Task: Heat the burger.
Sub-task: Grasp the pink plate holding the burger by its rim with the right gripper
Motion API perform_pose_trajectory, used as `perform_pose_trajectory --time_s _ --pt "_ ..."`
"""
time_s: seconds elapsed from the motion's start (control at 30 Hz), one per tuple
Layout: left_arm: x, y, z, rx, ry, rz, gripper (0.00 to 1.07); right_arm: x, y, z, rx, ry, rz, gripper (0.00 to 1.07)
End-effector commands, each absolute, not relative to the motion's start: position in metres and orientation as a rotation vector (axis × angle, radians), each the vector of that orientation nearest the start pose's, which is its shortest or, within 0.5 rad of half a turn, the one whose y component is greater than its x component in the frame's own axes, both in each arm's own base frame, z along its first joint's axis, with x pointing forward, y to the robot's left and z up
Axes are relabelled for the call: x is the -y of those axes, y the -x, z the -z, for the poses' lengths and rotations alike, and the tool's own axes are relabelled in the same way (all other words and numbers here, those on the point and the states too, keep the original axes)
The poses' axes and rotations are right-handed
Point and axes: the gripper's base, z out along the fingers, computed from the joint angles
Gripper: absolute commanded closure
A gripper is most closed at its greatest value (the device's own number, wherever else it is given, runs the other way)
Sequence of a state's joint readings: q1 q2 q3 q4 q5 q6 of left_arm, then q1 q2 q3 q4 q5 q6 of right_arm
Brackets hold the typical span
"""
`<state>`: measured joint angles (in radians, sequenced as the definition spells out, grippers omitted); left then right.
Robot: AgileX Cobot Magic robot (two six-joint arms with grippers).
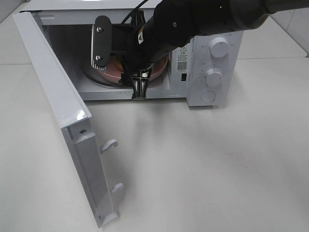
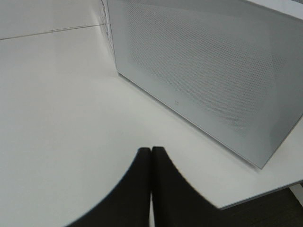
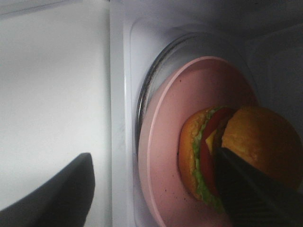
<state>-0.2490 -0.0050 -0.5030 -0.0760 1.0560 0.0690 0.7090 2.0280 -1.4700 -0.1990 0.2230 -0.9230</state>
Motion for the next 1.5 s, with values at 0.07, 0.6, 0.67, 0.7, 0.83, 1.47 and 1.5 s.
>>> perform_pose_trajectory --time_s 0.07,0.6,0.67,0.7,0.83,1.47,1.5 --pt "0.004 0.009 -0.279 -1.976 -0.315 0.212 1.06 -0.305 -0.363 -0.2 -1.405 1.771 0.28 0.38" --pt "0.004 0.009 -0.279 -1.976 -0.316 0.211 1.06 -0.318 -0.385 -0.162 -1.44 1.782 0.318 0.38" --pt "0.004 0.009 -0.279 -1.976 -0.316 0.211 1.06 -0.32 -0.387 -0.158 -1.442 1.783 0.319 0.38" --pt "0.004 0.009 -0.279 -1.976 -0.316 0.211 1.06 -0.321 -0.389 -0.154 -1.444 1.786 0.319 0.38" --pt "0.004 0.009 -0.279 -1.976 -0.316 0.211 1.06 -0.322 -0.39 -0.149 -1.443 1.793 0.32 0.39" --pt "0.004 0.009 -0.279 -1.976 -0.315 0.212 1.06 -0.305 -0.408 -0.107 -1.557 1.791 0.318 0.39" --pt "0.004 0.009 -0.279 -1.976 -0.315 0.212 1.06 -0.305 -0.408 -0.107 -1.557 1.791 0.318 0.39"
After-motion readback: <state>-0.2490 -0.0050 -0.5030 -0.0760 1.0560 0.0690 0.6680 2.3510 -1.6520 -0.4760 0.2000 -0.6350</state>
